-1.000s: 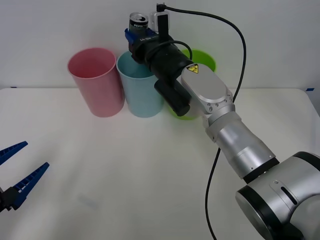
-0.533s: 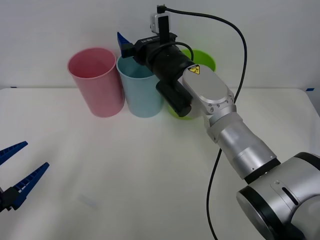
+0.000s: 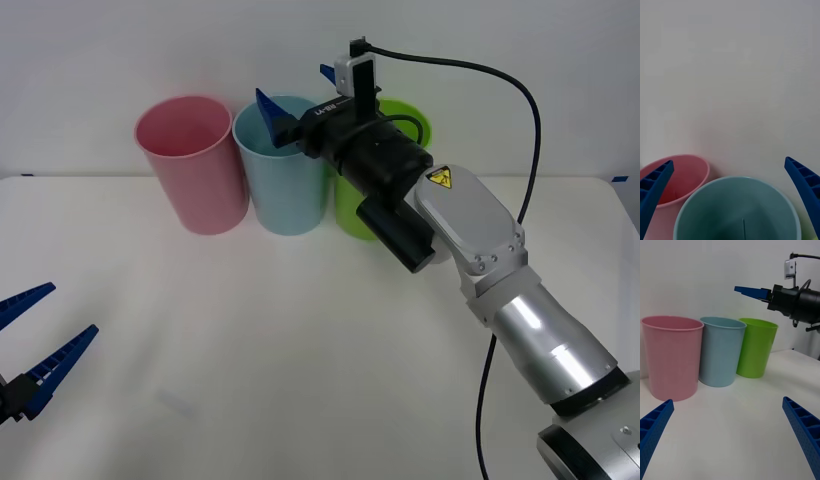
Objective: Grasp the object on the table and drop it into the matching bin: aluminum can to the light blue bin, PET bottle to the pink bin.
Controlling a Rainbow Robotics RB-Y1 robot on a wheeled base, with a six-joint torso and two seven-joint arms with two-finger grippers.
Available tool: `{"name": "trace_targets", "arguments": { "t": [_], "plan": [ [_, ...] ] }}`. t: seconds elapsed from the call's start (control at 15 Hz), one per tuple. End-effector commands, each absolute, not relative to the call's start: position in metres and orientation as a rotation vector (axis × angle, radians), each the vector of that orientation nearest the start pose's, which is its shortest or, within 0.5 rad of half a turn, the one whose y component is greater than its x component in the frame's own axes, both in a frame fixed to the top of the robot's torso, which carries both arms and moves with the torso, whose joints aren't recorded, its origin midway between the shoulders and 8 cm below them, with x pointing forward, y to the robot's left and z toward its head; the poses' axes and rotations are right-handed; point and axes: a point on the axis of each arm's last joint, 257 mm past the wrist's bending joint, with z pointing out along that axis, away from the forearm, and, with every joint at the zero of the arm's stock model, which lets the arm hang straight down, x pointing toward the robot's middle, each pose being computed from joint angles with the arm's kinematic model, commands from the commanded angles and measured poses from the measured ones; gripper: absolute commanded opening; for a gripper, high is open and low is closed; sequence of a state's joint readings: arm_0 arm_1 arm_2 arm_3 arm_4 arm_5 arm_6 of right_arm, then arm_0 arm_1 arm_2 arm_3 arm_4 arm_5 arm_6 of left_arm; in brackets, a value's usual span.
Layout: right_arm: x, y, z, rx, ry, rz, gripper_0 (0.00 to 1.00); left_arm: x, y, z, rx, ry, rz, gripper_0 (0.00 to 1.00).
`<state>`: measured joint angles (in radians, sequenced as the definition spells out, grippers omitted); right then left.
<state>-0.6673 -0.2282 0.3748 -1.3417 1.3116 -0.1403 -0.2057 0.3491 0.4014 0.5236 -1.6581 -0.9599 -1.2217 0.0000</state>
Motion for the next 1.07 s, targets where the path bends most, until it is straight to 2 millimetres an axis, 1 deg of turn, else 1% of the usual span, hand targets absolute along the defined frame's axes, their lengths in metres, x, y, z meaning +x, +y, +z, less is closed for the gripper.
{"name": "trace_targets", "arguments": {
  "t": [0.07, 0.13, 0.27, 0.33, 0.53, 0.8, 0.93, 1.07],
  "plan": [
    [0.582, 0.012, -0.035, -0.551, 1.264, 0.56, 1.0, 0.342, 0.33, -0.169, 0.465, 1.441, -0.567, 1.0],
    [0.574, 0.004, -0.036, -0.56, 1.259, 0.563, 1.0, 0.342, 0.33, -0.169, 0.465, 1.441, -0.567, 1.0],
    [0.55, -0.019, -0.048, -0.588, 1.263, 0.563, 1.0, 0.342, 0.33, -0.169, 0.465, 1.441, -0.567, 1.0],
    [0.536, -0.032, -0.058, -0.6, 1.276, 0.558, 1.0, 0.342, 0.33, -0.169, 0.465, 1.441, -0.567, 1.0],
    [0.508, -0.07, -0.082, -0.63, 1.308, 0.514, 1.0, 0.342, 0.33, -0.169, 0.465, 1.441, -0.567, 1.0],
    [0.477, -0.113, -0.11, -0.682, 1.347, 0.491, 1.0, 0.342, 0.33, -0.169, 0.465, 1.441, -0.567, 1.0],
    [0.465, -0.136, -0.121, -0.72, 1.343, 0.438, 1.0, 0.342, 0.33, -0.169, 0.465, 1.441, -0.567, 1.0],
    [0.45, -0.155, -0.135, -0.753, 1.353, 0.415, 1.0, 0.342, 0.33, -0.169, 0.465, 1.441, -0.567, 1.0]
  ]
}}
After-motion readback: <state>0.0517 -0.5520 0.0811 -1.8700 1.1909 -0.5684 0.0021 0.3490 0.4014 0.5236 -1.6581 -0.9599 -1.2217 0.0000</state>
